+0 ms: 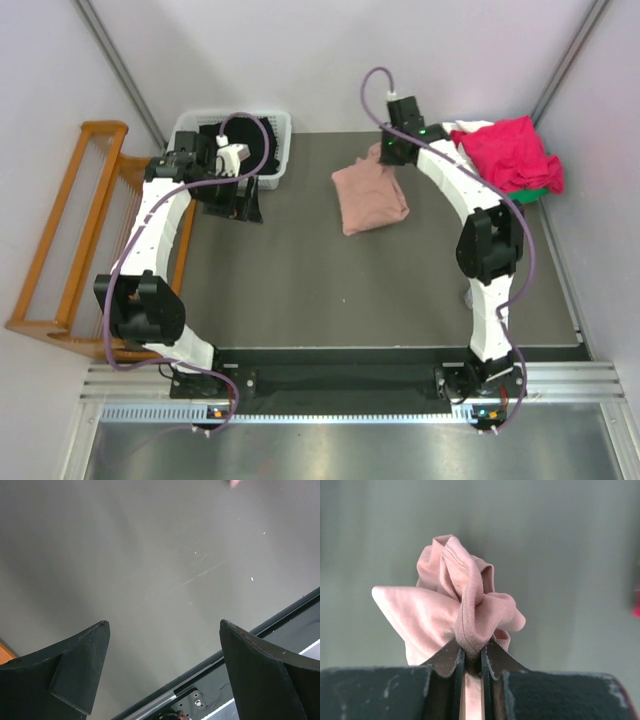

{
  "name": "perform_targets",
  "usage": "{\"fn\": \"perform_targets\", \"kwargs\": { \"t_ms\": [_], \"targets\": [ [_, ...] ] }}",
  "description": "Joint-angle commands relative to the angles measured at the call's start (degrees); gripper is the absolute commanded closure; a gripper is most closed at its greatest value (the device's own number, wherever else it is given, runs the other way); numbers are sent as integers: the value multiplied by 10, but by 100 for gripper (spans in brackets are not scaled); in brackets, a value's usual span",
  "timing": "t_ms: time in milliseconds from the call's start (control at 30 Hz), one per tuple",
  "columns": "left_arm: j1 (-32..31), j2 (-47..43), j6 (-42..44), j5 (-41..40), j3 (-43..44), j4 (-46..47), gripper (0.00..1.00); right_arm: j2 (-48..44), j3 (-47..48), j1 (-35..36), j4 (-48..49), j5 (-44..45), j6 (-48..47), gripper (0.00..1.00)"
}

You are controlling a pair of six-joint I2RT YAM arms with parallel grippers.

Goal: Fold and stack the t-shirts
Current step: Neatly place the folded tshirt to the corner

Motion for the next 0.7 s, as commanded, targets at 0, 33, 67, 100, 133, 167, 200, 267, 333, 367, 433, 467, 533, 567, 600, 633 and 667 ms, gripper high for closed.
{"fn": "perform_targets", "kwargs": {
  "t_ms": [0, 33, 67, 100, 133, 167, 200, 267, 333, 367, 433, 467, 533, 567, 600, 633, 667],
  "targets": [
    [10, -29, 11, -1, -20, 16, 5, -11, 90, -86, -21, 42, 46, 100],
    [11, -29, 11, -1, -22, 18, 5, -15, 101, -118, -24, 45, 52, 100],
    [12, -29, 12, 0, -26, 19, 5, -20, 112, -133, -31, 60, 60, 100],
    [13, -28, 12, 4, -30, 19, 5, -33, 132, -146, -33, 74, 60, 100],
    [14, -28, 12, 6, -33, 20, 5, -42, 141, -172, -33, 83, 62, 100],
    [14, -28, 11, 9, -39, 24, 5, -50, 147, -187, -29, 97, 69, 100],
    [14, -28, 10, 14, -42, 26, 5, -70, 149, -201, -27, 97, 73, 100],
    [14, -27, 7, 20, -51, 29, 5, -87, 149, -247, -24, 95, 80, 100],
    [15, -25, 5, 27, -56, 32, 5, -101, 149, -273, -34, 95, 77, 100],
    [14, -25, 3, 27, -61, 34, 5, -107, 143, -281, -36, 93, 73, 100],
    [14, -24, 2, 34, -63, 37, 5, -136, 83, -305, -14, 78, 79, 100],
    [14, -23, 0, 34, -65, 38, 5, -144, 63, -311, -8, 55, 86, 100],
    [15, -22, 1, 36, -64, 37, 5, -150, 42, -315, -6, 52, 88, 100],
    [14, -22, 0, 35, -63, 37, 5, -149, 39, -315, -4, 38, 91, 100],
    [14, -22, 0, 37, -63, 38, 5, -139, 54, -314, -9, 36, 95, 100],
    [14, -22, 0, 37, -63, 37, 5, -134, 65, -313, -21, 45, 100, 100],
    [15, -22, -2, 39, -65, 37, 5, -130, 74, -313, -23, 52, 104, 100]
  ]
}}
